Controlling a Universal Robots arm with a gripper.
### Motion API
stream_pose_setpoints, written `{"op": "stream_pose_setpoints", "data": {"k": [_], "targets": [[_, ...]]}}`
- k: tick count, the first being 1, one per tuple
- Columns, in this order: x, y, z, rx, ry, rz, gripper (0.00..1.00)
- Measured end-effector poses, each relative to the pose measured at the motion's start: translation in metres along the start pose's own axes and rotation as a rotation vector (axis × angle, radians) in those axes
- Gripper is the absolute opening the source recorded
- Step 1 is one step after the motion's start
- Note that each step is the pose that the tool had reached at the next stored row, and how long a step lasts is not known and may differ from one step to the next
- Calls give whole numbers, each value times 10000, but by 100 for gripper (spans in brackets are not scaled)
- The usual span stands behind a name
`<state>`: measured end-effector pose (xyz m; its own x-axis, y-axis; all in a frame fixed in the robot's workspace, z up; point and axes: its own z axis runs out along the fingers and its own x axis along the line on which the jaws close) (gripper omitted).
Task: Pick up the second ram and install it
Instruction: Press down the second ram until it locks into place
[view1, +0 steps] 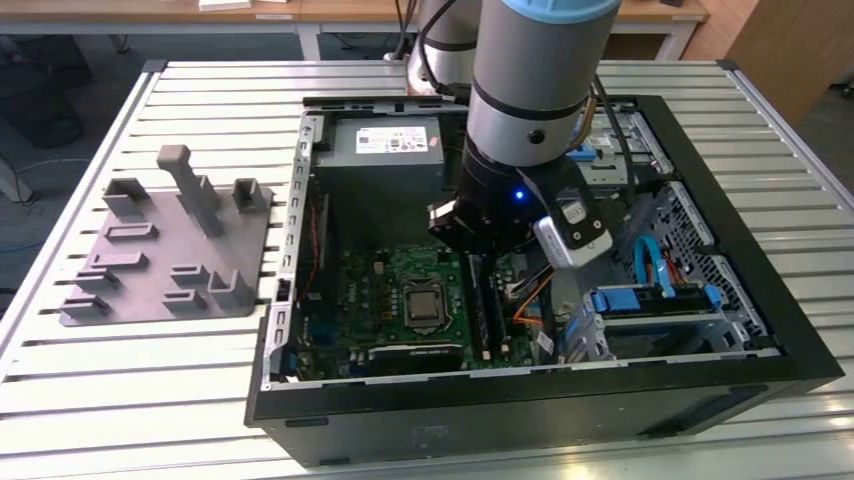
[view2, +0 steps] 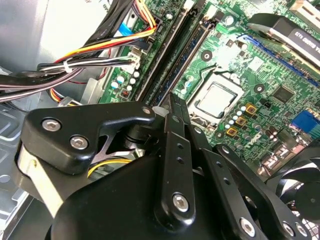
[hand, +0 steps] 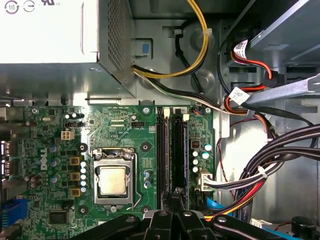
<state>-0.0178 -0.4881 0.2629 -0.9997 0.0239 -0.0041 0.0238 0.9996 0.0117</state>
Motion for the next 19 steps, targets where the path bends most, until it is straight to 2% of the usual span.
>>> {"op": "stream_pose_setpoints", "data": {"k": [3, 7, 9, 16, 19], "targets": [[0, 2, 12, -4, 0, 0, 10], [1, 37, 79, -22, 2, 0, 10], [3, 98, 117, -25, 1, 0, 10], [11, 400, 248, -26, 1, 0, 10], [18, 447, 304, -29, 0, -6, 10]]}}
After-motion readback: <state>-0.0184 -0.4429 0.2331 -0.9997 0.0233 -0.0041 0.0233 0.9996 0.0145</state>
